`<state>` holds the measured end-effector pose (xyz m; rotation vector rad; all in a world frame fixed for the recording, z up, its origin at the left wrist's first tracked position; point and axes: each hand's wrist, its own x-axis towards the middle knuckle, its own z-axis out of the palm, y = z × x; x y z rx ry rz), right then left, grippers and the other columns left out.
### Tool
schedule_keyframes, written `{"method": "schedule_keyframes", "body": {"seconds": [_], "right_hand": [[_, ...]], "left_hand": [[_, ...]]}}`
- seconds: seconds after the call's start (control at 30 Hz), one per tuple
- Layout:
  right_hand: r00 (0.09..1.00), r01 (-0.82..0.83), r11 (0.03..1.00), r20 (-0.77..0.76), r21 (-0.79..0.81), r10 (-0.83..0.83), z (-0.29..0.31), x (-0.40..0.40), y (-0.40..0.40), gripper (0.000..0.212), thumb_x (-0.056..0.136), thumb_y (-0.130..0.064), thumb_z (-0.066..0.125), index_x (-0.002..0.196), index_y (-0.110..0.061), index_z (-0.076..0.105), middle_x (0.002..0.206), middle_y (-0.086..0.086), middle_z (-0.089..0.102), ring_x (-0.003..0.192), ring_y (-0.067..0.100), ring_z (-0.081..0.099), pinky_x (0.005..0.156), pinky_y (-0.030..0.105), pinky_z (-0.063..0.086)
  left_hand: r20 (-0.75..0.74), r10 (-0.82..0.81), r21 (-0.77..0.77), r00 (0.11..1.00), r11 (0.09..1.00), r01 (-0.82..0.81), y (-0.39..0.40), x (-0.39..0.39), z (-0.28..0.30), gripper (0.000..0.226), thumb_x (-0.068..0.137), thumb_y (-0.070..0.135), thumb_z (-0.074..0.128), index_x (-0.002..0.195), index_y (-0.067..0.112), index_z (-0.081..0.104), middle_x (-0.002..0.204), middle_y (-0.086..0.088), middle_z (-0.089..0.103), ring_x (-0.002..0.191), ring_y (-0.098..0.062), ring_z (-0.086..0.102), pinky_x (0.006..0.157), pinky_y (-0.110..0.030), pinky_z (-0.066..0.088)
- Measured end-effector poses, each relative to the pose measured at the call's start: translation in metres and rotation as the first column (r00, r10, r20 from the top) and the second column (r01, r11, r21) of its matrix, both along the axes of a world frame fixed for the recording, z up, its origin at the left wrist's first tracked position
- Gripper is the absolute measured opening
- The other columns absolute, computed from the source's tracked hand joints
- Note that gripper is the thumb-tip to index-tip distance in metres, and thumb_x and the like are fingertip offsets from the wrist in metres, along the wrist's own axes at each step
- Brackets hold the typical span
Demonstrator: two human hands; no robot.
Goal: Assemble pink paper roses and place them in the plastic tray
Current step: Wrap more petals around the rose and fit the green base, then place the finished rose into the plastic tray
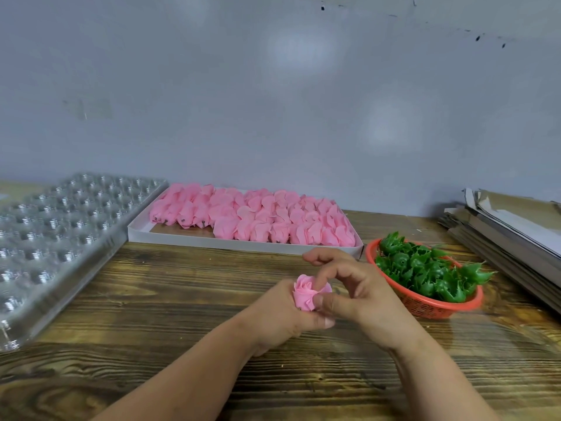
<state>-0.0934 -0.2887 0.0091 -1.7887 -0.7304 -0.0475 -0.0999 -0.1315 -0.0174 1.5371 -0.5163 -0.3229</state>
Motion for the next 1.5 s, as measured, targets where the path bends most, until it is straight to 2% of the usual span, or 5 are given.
{"method": "schedule_keyframes", "body": {"seconds": [0.33,0.8,1.07,1.3,1.5], "right_hand": [[0.972,0.209,0.973,-0.13,0.102,-0.195,-0.002,0.005,-0.003,0.01,0.067,-0.03,0.072,0.072,-0.022,0.069,0.069,-0.002,0.064,0.065,0.009,0.056,0.06,0.02,0.047],[0.95,0.311,0.937,-0.081,0.16,-0.301,-0.01,0.007,0.008,0.021,0.083,0.004,0.06,0.064,-0.005,0.064,0.057,-0.004,0.06,0.056,0.005,0.052,0.054,0.018,0.043],[0.868,0.492,0.846,0.195,-0.206,-0.457,-0.042,0.024,0.003,0.028,0.078,-0.007,0.07,0.059,-0.018,0.052,0.062,0.001,0.055,0.061,0.012,0.047,0.06,0.019,0.036],[0.838,0.541,0.82,0.202,-0.19,-0.506,-0.044,0.025,0.002,0.016,0.077,-0.01,0.071,0.066,-0.01,0.059,0.069,0.004,0.059,0.065,0.01,0.05,0.06,0.012,0.037],[0.83,0.556,0.803,0.207,-0.217,-0.518,-0.046,0.026,0.003,0.015,0.077,-0.015,0.071,0.069,-0.015,0.058,0.071,-0.002,0.057,0.068,0.009,0.051,0.063,0.018,0.039]], "left_hand": [[0.133,0.137,0.116,0.982,0.982,-0.152,0.0,0.004,-0.004,0.012,0.083,0.011,0.073,0.09,0.019,0.067,0.078,0.012,0.064,0.076,-0.002,0.058,0.077,-0.018,0.046],[0.371,0.179,0.255,0.911,0.924,-0.285,-0.001,0.009,-0.008,0.017,0.083,0.018,0.071,0.075,0.025,0.057,0.07,0.017,0.056,0.063,0.005,0.049,0.061,-0.011,0.039],[0.327,0.456,0.123,0.828,0.848,-0.515,0.006,0.007,0.005,0.032,0.092,0.031,0.06,0.06,0.032,0.054,0.056,0.019,0.051,0.053,0.007,0.047,0.053,-0.006,0.036],[0.183,0.641,0.081,0.745,0.746,-0.661,0.047,0.005,0.022,0.059,0.088,0.056,0.053,0.133,0.019,0.051,0.127,0.007,0.059,0.118,-0.015,0.055,0.1,-0.027,0.044],[0.408,0.798,0.054,0.444,0.465,-0.884,0.119,-0.016,0.024,0.029,0.099,0.036,0.048,0.073,0.03,0.058,0.073,0.012,0.057,0.07,-0.007,0.053,0.067,-0.025,0.039]]}}
